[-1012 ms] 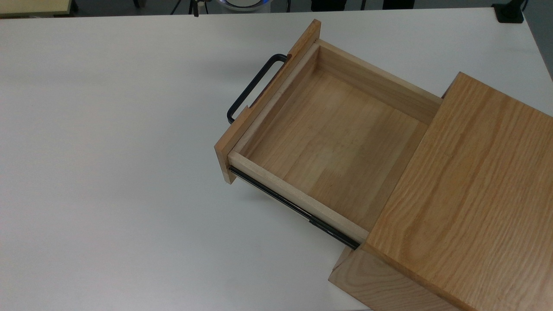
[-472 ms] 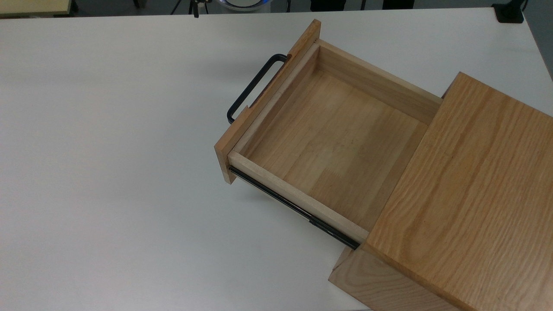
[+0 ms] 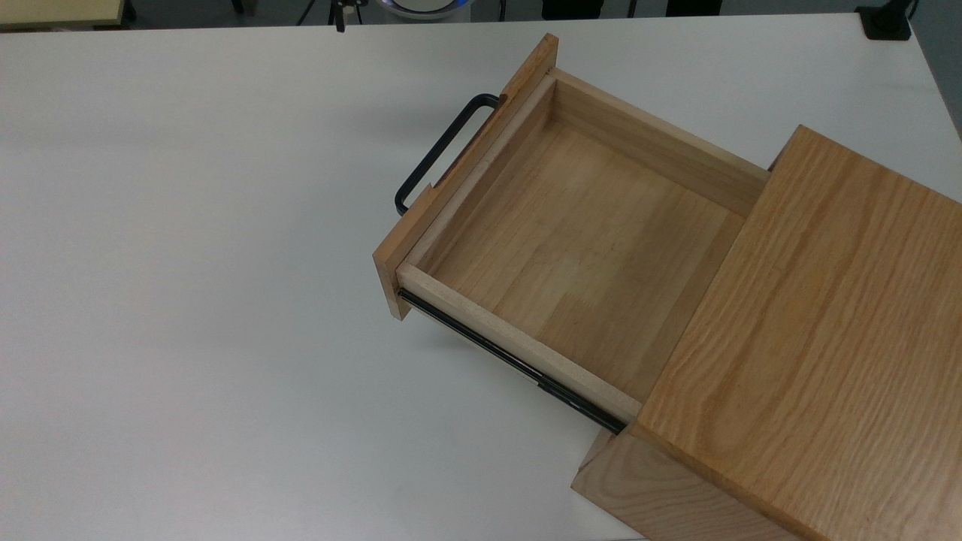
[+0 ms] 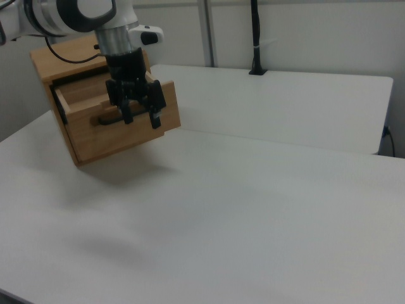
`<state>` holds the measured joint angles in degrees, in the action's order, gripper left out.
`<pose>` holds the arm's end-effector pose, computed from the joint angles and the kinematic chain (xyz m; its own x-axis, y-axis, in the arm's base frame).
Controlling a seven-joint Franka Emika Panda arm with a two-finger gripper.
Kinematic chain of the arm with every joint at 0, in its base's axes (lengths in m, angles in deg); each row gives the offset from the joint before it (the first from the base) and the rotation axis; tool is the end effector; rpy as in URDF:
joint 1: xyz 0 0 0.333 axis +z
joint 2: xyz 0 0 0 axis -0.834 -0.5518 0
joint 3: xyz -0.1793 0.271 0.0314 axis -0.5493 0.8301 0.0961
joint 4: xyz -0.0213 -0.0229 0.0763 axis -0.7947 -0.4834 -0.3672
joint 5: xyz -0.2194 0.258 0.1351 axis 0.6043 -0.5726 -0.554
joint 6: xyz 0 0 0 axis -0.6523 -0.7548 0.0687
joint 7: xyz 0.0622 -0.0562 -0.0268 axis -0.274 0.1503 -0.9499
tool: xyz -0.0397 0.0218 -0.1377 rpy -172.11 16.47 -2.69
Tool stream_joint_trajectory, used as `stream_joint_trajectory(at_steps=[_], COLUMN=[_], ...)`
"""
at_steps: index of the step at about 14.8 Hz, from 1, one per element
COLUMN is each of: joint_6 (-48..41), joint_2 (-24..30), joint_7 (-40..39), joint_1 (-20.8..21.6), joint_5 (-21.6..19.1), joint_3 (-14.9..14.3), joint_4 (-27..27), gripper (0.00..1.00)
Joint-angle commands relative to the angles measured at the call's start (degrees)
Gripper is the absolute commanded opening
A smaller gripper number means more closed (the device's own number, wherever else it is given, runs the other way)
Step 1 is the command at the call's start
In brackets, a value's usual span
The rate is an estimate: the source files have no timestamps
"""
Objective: Close the drawer by sliding it
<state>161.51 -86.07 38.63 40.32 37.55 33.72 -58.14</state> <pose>0.5249 -0.0566 0.5894 0.9944 -0.0941 -0.0479 -0.0884 -0.9899 0.1108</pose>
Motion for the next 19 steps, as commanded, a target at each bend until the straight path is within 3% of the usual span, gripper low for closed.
stream_joint_trajectory(at_steps=[1,5,14,19], joint_6=[-0.7,-0.7,7.11,9.84], joint_2=[0.17,-0.09,-3.87,-8.87], joint_7=[-0.58,-0.58,0.3,-0.58], joint_1=[0.54,0.54,0.81,4.23], joint_5=[-0.32,-0.49,-3.21,-4.27], joint_3=[-0.21,-0.12,0.14,0.23], joint_4=[-0.09,-0.09,0.17,1.04], gripper=[0.58,0.02,0.0,0.0])
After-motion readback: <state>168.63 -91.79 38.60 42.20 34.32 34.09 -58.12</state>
